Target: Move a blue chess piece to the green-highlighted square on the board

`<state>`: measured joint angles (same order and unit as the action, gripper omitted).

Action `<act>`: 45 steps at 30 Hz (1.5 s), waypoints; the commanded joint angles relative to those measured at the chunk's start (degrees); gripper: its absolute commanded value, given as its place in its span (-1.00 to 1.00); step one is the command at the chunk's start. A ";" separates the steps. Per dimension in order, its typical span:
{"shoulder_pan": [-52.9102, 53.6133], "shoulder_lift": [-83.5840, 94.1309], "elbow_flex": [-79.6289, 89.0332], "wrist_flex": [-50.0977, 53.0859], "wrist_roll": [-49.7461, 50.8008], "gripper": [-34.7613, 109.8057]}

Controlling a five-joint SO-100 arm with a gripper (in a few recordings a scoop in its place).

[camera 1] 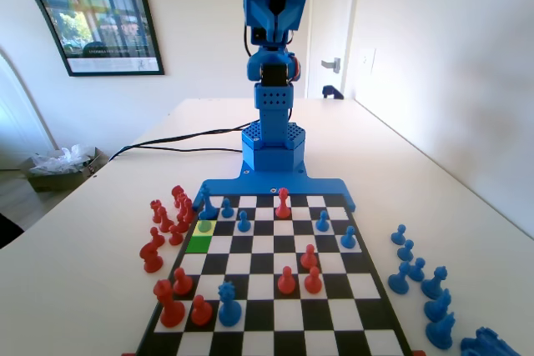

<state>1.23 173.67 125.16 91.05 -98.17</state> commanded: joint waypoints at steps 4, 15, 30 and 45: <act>-0.09 1.41 -0.18 -0.70 0.70 -0.51; -0.09 1.41 -0.18 -0.70 0.53 -0.51; 6.33 -19.95 -8.79 -6.42 2.11 -0.51; 20.21 -40.43 -9.84 -4.04 -8.00 -0.51</act>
<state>19.60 134.91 119.88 86.57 -104.24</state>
